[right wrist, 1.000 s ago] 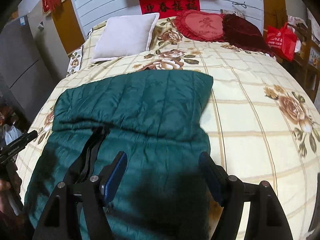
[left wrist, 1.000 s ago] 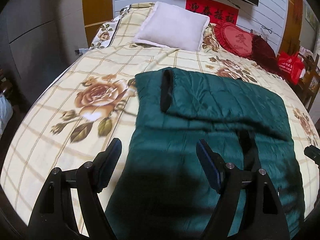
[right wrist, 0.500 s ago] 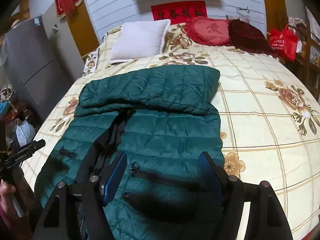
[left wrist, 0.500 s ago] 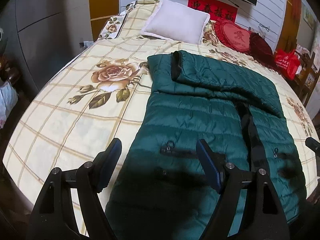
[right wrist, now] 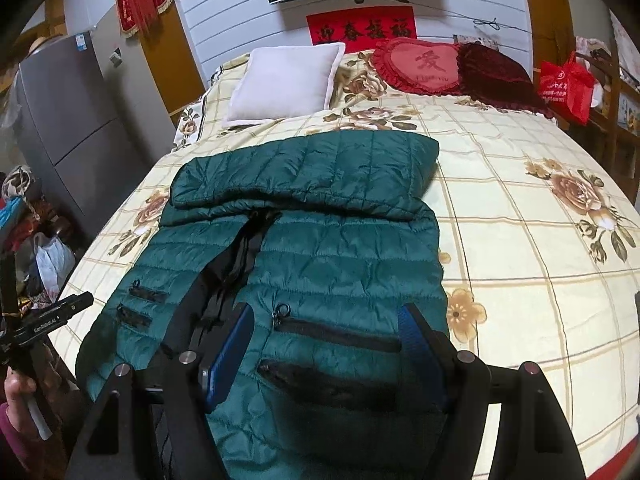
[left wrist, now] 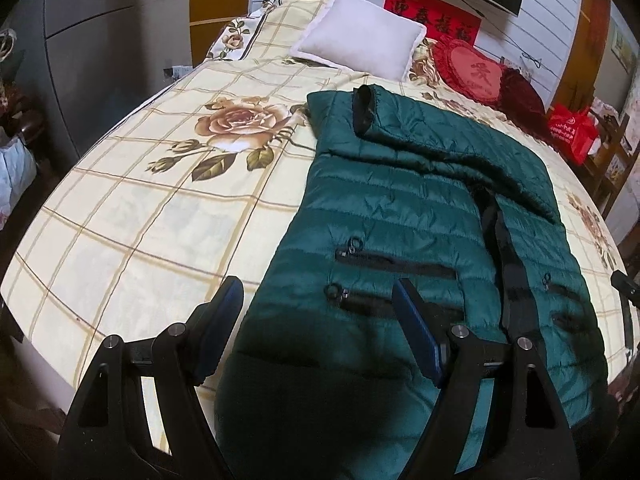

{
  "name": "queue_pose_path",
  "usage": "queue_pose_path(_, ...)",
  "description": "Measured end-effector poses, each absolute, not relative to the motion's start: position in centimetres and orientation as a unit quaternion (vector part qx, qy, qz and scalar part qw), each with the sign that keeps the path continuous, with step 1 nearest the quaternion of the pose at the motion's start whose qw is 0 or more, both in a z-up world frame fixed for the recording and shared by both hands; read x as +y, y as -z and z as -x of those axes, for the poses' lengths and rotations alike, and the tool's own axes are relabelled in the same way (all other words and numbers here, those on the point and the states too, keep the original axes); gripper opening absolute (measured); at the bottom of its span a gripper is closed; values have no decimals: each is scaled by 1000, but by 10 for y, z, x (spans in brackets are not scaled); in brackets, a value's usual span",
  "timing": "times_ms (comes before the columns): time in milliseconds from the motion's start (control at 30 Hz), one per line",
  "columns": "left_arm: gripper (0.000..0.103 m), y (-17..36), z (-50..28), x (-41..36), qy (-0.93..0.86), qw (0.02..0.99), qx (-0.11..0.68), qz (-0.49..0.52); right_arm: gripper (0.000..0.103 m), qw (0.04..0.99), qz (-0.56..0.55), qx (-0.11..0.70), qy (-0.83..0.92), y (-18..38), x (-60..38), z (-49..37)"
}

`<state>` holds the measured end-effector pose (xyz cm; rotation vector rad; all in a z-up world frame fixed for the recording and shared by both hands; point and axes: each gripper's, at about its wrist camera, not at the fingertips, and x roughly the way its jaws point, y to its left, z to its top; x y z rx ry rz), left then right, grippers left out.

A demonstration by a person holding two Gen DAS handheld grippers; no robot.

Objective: Fold large clothes

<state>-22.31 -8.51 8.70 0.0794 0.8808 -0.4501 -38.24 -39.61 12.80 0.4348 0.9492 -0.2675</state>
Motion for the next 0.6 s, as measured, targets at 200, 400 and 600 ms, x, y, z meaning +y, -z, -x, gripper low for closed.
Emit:
queue_pose_path(200,77,-80,229,-79,225,870,437,-30,72,860,-193,455,129,-128,-389,393)
queue_pose_path(400,77,-76,235,-77,231,864,445,-36,73,856,-194,463,124,-123,-384,400)
queue_pose_path(600,77,-71,237,-70,239,855,459,-35,73,852,-194,472,120,-120,-381,406)
